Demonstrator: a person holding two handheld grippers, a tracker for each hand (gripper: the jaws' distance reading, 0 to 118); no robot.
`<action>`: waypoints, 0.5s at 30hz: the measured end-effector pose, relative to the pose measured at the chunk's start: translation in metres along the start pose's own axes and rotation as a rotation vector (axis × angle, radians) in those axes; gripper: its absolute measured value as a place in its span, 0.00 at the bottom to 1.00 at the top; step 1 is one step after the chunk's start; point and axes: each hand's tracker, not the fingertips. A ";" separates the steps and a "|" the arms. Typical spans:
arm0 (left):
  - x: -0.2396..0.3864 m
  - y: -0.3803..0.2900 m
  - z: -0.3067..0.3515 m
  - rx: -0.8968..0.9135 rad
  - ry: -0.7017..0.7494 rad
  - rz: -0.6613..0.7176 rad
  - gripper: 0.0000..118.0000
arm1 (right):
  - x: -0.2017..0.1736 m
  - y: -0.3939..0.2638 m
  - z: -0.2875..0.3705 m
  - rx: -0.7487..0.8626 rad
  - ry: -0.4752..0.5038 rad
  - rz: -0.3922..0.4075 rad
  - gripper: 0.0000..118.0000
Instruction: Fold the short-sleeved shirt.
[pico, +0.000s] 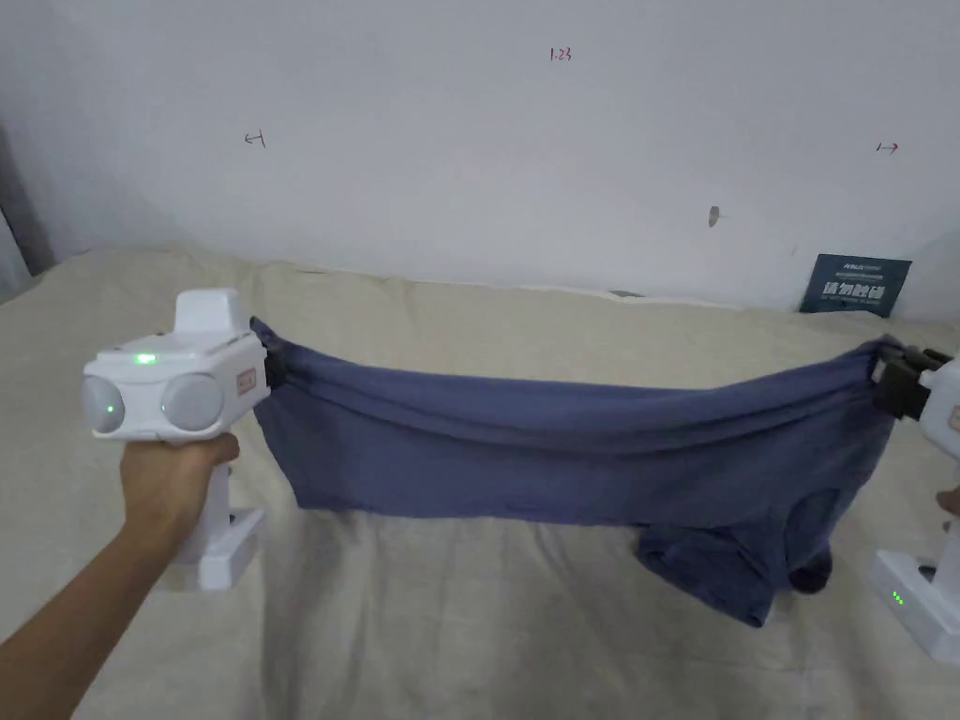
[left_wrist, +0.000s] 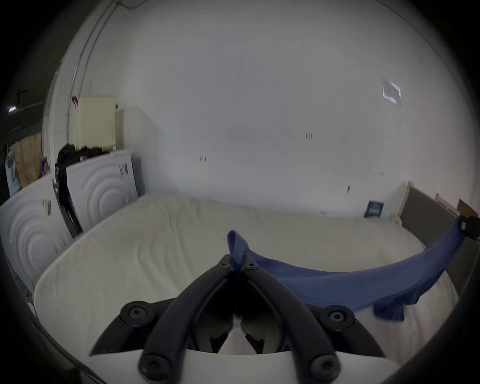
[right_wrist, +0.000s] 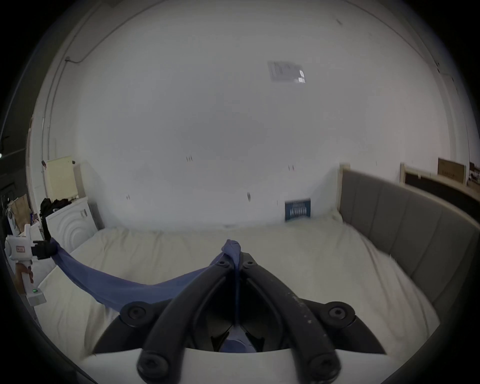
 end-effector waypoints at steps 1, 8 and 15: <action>-0.003 -0.015 0.002 -0.034 0.003 -0.011 0.03 | 0.004 -0.015 0.003 -0.019 0.014 -0.018 0.04; -0.026 -0.111 0.051 -0.174 0.019 -0.016 0.03 | 0.014 -0.106 0.059 -0.146 0.028 -0.041 0.04; -0.054 -0.189 0.117 -0.303 0.029 -0.024 0.03 | 0.015 -0.184 0.144 -0.258 0.049 -0.084 0.04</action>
